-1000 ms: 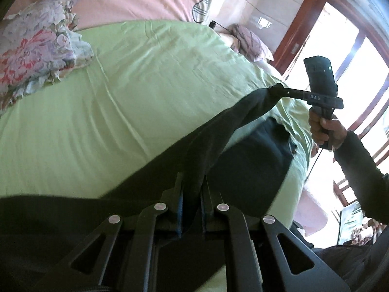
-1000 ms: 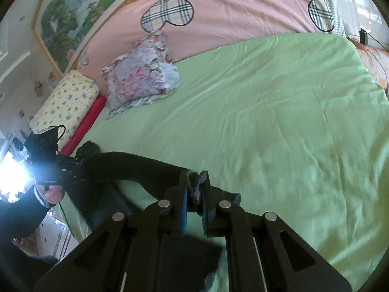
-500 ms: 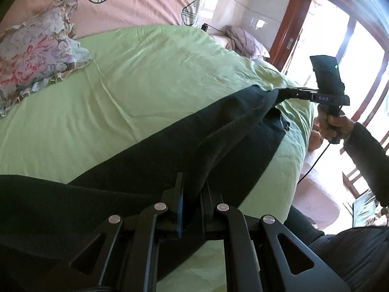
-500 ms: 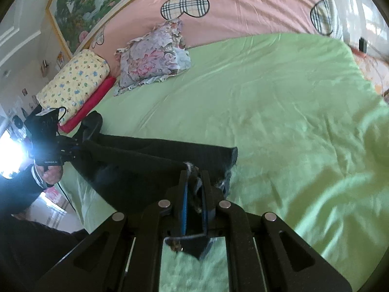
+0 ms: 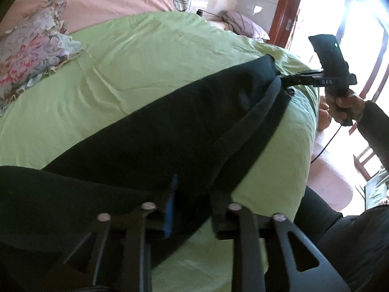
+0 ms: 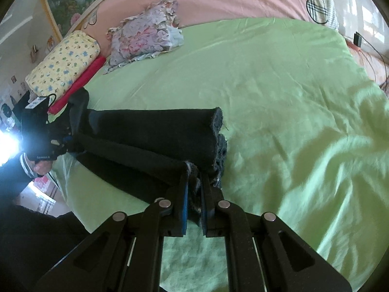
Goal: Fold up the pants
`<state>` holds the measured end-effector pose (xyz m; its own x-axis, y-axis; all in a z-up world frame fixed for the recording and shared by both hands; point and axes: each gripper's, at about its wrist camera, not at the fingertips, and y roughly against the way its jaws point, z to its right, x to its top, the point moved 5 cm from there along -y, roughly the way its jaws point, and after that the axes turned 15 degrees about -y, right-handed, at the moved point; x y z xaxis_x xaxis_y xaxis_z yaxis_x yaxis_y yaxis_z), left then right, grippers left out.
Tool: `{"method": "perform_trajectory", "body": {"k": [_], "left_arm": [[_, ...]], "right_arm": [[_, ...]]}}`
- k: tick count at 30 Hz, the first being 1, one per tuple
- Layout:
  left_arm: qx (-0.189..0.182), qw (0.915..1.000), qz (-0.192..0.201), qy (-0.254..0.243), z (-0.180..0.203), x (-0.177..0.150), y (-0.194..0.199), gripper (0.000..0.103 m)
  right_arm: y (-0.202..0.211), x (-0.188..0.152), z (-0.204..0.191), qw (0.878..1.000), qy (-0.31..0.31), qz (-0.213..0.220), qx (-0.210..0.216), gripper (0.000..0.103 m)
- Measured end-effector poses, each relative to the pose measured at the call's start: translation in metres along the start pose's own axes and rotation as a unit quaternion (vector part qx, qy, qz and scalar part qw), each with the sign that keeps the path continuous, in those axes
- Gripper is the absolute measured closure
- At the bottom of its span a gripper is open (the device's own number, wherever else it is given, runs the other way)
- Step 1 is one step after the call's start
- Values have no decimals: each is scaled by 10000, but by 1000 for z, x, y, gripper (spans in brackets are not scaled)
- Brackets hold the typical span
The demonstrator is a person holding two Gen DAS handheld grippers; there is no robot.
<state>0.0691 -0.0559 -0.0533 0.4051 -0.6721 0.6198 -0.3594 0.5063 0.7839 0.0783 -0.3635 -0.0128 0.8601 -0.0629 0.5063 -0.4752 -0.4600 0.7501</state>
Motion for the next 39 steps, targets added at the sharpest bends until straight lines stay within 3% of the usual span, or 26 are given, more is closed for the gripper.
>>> {"method": "perform_trajectory", "body": {"k": [2,5,7,12,14,22,29,37,39], "left_arm": [[-16,10000,26,-60,5,-1,3,60],[-19,9999,83,-98,10,-4,8,53],[-20,9999,123,-66,12,-6,12,52],[-22,9995,266,139,7,-13,26,51],[34,9992,329,232,2,-16,34,50],[506,9943,478,807,-33,-38,67,46],[975,9835,609,1395,-80,-68,102,44],[1492,9687,701,1854,-131,-99,145,43],[1575,9657,691,1946,-146,-104,154,38]], "right_arm": [[3,-1,-2,10000,-9,12,1,90],[8,-5,-5,9999,-37,-1,-149,73],[18,-7,-8,9997,-82,89,-219,45],[46,-3,-29,9981,-92,590,-167,44],[47,1,-48,9975,-78,693,78,44],[-14,8,-122,9950,139,243,955,44],[-62,6,-178,9886,321,-94,1468,44],[-102,8,-223,9818,397,-428,1808,44],[-111,11,-232,9804,444,-507,1853,44]]}}
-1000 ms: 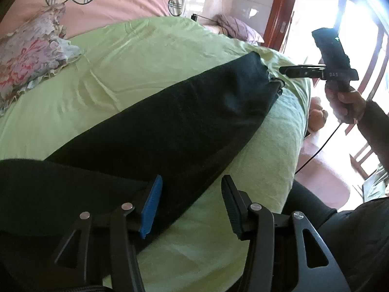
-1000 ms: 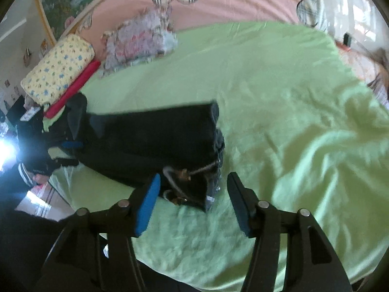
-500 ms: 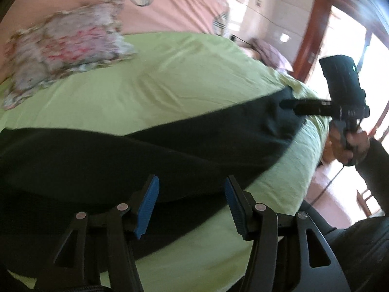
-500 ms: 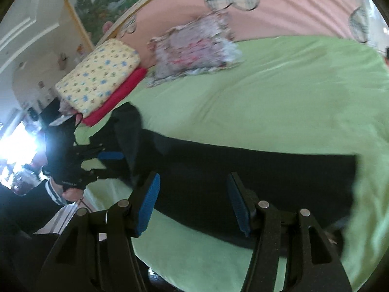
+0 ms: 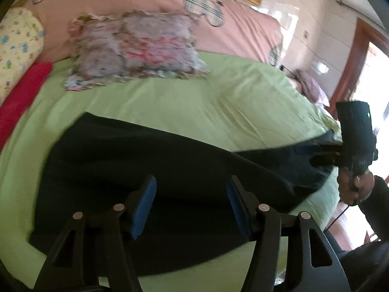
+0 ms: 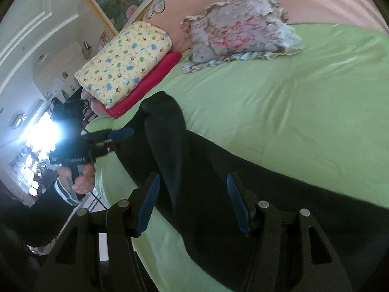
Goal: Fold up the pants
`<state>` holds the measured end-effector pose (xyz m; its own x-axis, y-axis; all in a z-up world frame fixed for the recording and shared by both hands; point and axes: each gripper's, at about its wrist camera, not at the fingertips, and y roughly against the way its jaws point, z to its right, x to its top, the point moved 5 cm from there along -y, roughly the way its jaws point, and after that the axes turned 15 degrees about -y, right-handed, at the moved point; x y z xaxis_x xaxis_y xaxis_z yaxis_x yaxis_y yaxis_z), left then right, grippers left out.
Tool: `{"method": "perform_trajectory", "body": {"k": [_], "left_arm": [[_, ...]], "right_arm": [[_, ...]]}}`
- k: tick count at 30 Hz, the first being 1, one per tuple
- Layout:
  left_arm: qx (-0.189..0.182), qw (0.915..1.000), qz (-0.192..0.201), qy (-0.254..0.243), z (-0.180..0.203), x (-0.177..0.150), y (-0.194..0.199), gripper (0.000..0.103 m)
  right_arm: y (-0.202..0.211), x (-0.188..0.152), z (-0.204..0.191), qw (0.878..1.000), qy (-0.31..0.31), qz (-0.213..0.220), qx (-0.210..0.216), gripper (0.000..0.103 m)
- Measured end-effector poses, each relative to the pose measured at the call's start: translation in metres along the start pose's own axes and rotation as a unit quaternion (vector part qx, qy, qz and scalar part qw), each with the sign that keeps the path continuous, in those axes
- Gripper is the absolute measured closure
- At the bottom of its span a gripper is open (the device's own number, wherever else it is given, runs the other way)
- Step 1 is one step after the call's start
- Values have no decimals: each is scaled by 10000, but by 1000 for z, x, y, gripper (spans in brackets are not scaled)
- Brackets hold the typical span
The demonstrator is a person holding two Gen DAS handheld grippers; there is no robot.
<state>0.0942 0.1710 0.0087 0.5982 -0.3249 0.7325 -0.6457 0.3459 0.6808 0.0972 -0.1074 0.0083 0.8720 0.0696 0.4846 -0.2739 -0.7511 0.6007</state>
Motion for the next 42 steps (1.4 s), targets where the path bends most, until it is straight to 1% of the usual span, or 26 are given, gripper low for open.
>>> {"method": "perform_trajectory", "body": {"k": [2,5,7,9,10,12,14,16,19,24,27,28,29,31,32,33,34,35,36,37,38,41,42], "left_arm": [[103,9999,-23,136,-23,2,3,34],[105,9995,-86,272,-55,6,7,34],[181,9993,-117,295,-74,12,5,34],[135,9992,-184,328,-95,18,1,29],[125,9988,-251,392,-105,21,-3,29],[-7,9979,-414,503,-125,25,-13,29],[-55,9964,-569,623,-144,28,-26,28],[-241,9942,-749,734,-160,29,-40,28],[-476,9878,-1139,949,-180,26,-68,28],[-1029,9770,-1524,1077,-191,22,-104,28],[-1204,9735,-1594,1116,-194,22,-116,28],[-1224,9734,-1588,1105,-194,23,-118,29],[-1227,9737,-1579,1090,-194,24,-120,32],[-1225,9754,-1539,996,-190,25,-119,52],[-1230,9759,-1539,939,-187,25,-119,67],[-1150,9774,-1535,883,-186,26,-117,73],[-1066,9797,-1492,812,-184,27,-115,75],[-1005,9822,-1411,734,-181,29,-109,80],[-964,9841,-1327,683,-179,31,-104,84],[-922,9862,-1218,643,-177,34,-96,86],[-884,9883,-1083,608,-176,37,-86,90],[-708,9933,-713,568,-172,46,-54,92],[-654,9945,-593,567,-171,48,-44,94]], "right_arm": [[-12,4,-7,9999,25,-93,86,44],[-33,12,-14,9996,22,-228,151,44],[-44,19,-19,9993,20,-316,178,44],[-55,25,-22,9991,31,-377,198,44],[-61,29,-24,9988,4,-429,248,44],[-71,35,-25,9983,-41,-508,293,44],[-82,42,-25,9974,-94,-625,340,44],[-93,48,-26,9965,-156,-732,368,44],[-108,55,-30,9954,-148,-868,390,44],[-130,62,-33,9927,-185,-1100,467,44],[-144,65,-30,9901,-339,-1275,482,44],[-149,66,-29,9891,-404,-1321,511,44],[-153,66,-28,9883,-445,-1359,529,44],[-160,67,-29,9864,-507,-1455,579,45],[-163,66,-30,9858,-492,-1495,586,49],[-165,65,-33,9857,-436,-1525,569,62],[-166,65,-34,9865,-370,-1519,489,71],[-167,65,-35,9880,-311,-1464,394,79],[-167,66,-36,9888,-286,-1424,351,93],[-164,69,-38,9898,-277,-1349,360,95],[-161,71,-39,9908,-258,-1273,380,96],[-145,76,-57,9938,-5,-991,505,96],[-141,76,-63,9947,102,-896,487,96]]}}
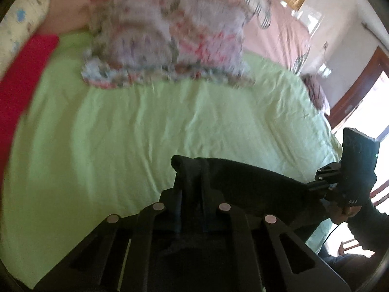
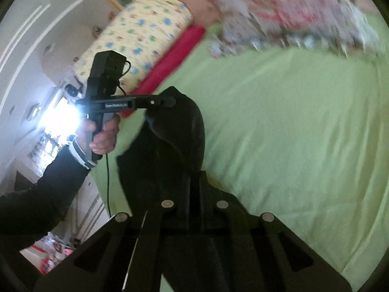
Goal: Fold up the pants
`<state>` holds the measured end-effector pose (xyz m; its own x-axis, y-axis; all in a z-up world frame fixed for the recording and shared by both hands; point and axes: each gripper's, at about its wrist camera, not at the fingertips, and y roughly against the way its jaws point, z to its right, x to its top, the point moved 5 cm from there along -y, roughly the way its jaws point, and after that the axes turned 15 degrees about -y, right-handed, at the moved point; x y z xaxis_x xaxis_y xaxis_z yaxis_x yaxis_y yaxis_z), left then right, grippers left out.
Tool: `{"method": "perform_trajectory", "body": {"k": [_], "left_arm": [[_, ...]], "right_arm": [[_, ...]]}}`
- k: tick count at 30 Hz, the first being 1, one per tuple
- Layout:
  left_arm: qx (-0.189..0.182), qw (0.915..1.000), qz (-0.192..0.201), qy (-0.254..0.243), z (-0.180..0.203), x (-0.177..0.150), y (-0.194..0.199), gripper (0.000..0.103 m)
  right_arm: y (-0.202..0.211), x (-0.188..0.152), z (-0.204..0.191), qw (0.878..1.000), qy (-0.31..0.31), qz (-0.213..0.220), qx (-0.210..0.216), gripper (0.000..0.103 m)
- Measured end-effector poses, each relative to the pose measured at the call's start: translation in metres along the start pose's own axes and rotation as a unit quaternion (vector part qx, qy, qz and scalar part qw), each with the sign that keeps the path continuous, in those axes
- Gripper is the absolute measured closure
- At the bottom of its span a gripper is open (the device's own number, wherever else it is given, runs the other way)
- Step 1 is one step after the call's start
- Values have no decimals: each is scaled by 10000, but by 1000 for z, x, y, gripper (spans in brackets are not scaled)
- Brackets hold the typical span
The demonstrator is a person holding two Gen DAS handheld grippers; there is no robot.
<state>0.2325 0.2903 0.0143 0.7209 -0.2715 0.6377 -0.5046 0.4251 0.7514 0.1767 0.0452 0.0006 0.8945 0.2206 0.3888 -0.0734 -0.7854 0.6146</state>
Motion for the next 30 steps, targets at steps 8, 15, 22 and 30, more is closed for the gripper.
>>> {"method": "perform_trajectory", "body": {"k": [8,15,22,30], "left_arm": [[325,9966,751,-51,30,-34,65,96],[480,9928,1010,423,32,-90,79,96],[661,9869,1077,998,19,-139,72,95],[778,9762,1167,1656,16,-175,79,86]], "right_arm": [[16,-33,-53,9914,1057,520,-574,97],[-5,-84,-82,9818,1739,317,-701,97],[-37,-114,-84,9736,2068,-14,-970,97],[-46,-124,-76,9783,1834,-326,-912,93]]}}
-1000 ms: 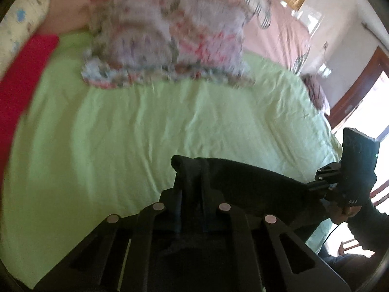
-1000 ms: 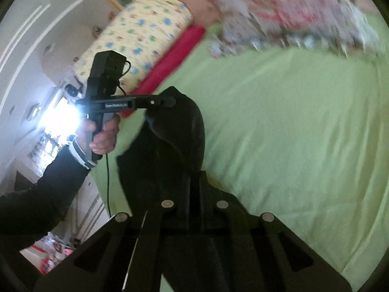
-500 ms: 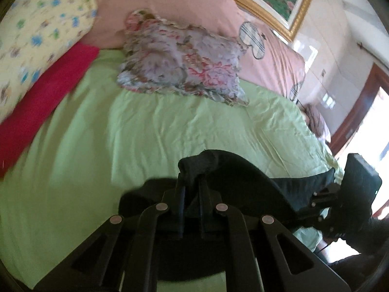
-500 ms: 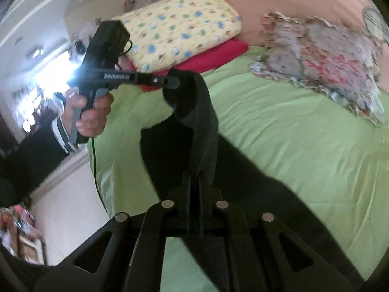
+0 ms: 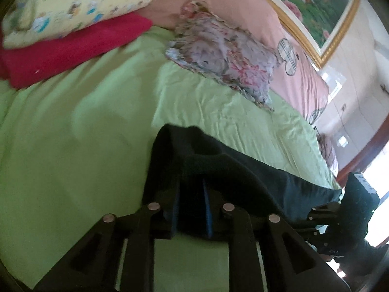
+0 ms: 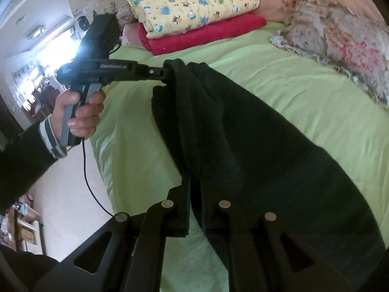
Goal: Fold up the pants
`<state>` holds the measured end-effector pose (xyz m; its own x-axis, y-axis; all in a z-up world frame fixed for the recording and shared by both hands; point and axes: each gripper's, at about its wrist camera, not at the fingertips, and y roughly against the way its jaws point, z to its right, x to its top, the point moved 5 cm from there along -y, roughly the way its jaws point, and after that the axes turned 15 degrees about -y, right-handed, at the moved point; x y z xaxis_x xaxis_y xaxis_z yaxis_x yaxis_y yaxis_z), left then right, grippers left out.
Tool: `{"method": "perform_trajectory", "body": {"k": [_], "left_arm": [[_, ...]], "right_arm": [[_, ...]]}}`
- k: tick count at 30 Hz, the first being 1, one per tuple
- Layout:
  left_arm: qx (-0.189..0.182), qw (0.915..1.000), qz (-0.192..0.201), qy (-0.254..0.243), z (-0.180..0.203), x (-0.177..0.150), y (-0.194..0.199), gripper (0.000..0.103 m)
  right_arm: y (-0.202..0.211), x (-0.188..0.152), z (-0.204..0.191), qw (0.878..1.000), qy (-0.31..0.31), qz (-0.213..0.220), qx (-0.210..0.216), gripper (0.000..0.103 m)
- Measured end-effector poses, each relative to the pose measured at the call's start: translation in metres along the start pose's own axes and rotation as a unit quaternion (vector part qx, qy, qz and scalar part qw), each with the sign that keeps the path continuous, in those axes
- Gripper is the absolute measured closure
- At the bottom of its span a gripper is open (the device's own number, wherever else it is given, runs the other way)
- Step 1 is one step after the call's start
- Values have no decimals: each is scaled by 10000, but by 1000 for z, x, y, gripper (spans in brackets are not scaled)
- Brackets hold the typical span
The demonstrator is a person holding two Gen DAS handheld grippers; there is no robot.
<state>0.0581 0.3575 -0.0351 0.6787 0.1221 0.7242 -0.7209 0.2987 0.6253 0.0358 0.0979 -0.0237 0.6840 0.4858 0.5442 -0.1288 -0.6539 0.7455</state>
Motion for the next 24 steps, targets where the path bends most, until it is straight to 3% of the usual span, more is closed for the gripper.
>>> {"method": "perform_trajectory", "body": {"k": [2,4,5,6,7,8,11,16,24], "left_arm": [[57,9999,50,137,0,-4,10,83],[69,9994,104,317,0,-9,21,78],[121,9990,105,416,0,-11,26,66],[168,9986,130,489,0,-12,30,57],[210,9981,180,549,1,-12,35,55],[232,9976,244,605,2,-12,39,54],[296,9959,297,801,7,-13,46,48],[367,9940,255,994,16,-14,43,48],[404,9884,17,1462,17,-25,26,48]], "right_arm": [[1,1,1,9999,-84,-37,75,92],[4,2,2,9996,-186,-43,199,85],[7,3,2,9992,-243,-23,301,81],[9,4,1,9991,-276,23,328,68],[13,6,2,9987,-328,100,367,54],[18,7,2,9982,-371,169,436,50],[29,13,7,9963,-584,358,515,50],[49,21,27,9914,-979,658,559,50],[76,32,77,9814,-1592,1068,101,50]]}}
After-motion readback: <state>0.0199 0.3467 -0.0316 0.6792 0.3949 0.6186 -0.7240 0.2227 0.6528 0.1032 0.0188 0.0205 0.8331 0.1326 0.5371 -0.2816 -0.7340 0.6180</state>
